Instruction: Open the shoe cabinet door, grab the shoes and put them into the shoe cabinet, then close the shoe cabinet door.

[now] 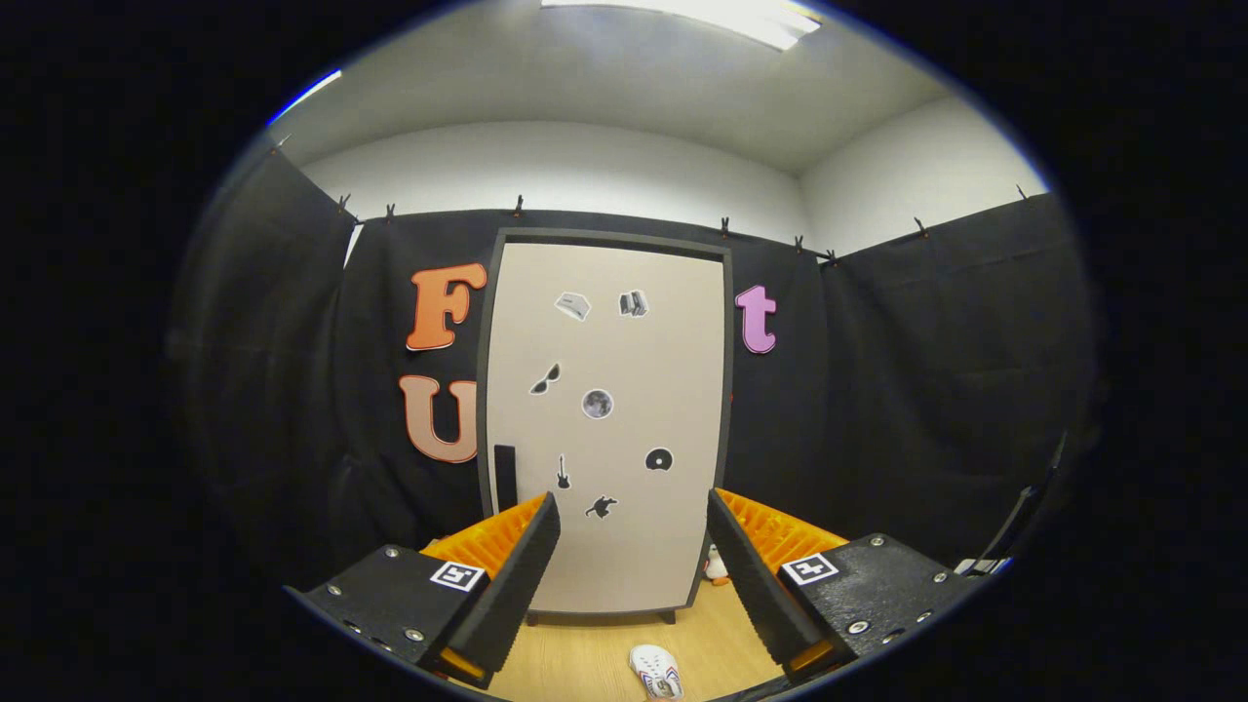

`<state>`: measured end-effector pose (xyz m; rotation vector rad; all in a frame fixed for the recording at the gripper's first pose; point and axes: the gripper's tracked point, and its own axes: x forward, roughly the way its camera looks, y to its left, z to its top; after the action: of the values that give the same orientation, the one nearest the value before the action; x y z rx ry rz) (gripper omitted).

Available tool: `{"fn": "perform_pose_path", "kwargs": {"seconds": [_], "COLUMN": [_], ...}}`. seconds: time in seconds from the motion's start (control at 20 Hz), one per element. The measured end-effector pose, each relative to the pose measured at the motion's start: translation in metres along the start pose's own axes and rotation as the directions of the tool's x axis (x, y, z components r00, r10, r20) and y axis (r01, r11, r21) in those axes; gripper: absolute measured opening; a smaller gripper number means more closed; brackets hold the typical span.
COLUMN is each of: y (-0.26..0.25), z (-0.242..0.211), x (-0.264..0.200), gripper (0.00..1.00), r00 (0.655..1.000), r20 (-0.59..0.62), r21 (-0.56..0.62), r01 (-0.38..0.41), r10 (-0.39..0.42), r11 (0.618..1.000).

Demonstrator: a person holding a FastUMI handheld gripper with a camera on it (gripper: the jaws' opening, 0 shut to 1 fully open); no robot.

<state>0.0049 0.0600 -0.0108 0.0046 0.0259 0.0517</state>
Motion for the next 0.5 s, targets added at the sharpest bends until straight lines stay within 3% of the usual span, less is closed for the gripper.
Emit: {"fn": "perform_pose_path", "kwargs": {"seconds": [0.3,0.5], "y": [0.076,0.118], "z": [-0.029,-0.057], "x": [0.053,0.106], "gripper": [0.95,0.95], "r00": [0.996,0.994], "r20": [-0.05,-0.075], "r21": [0.013,0.0], "r01": [-0.079,-0.081], "r10": [0.08,0.081], "r11": [0.997,0.997]}}
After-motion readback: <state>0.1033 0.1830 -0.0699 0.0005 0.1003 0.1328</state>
